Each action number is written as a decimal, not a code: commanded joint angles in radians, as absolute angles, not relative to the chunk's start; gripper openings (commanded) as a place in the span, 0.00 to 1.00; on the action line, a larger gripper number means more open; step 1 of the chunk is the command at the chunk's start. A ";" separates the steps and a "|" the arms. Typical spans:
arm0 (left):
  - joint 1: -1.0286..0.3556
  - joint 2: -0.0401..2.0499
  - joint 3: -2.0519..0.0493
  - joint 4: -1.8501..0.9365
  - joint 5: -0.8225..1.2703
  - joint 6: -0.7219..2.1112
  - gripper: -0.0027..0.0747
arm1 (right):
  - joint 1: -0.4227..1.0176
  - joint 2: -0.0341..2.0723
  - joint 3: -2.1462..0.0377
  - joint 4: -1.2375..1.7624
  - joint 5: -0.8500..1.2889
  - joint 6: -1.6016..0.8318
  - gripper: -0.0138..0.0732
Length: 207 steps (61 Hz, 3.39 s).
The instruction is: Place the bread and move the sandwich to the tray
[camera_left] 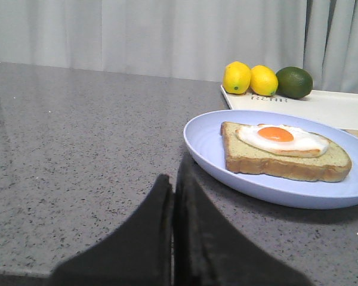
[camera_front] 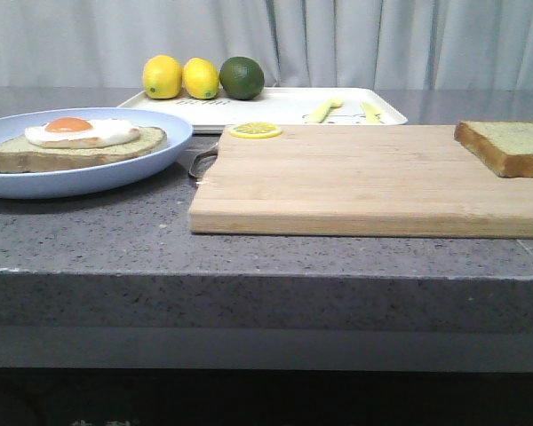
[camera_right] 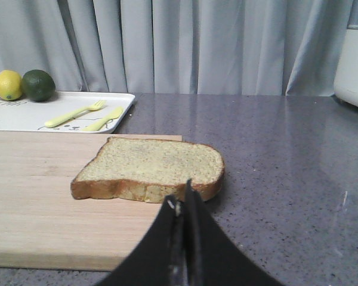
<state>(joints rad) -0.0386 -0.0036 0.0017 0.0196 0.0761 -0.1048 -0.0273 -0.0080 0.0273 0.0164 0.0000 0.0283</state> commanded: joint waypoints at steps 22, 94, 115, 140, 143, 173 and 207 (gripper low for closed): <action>-0.040 -0.024 0.007 0.020 -0.014 -0.115 0.01 | -0.033 -0.032 0.023 0.008 -0.087 0.025 0.08; -0.040 0.155 -0.649 0.015 0.448 -0.115 0.01 | -0.033 0.121 -0.518 -0.014 0.444 0.023 0.08; -0.040 0.397 -0.786 0.000 0.594 -0.060 0.01 | -0.033 0.392 -0.690 -0.013 0.693 0.023 0.08; -0.040 0.501 -0.732 -0.008 0.592 -0.060 0.01 | -0.033 0.476 -0.677 -0.014 0.674 0.023 0.08; -0.040 0.506 -0.729 -0.008 0.592 -0.060 0.01 | -0.033 0.476 -0.677 -0.014 0.674 0.023 0.09; -0.040 0.518 -0.729 -0.008 0.592 -0.060 0.60 | -0.033 0.476 -0.677 -0.013 0.682 0.023 0.73; -0.182 0.518 -0.729 0.000 0.592 -0.060 0.60 | -0.033 0.670 -0.847 0.051 0.942 0.023 0.72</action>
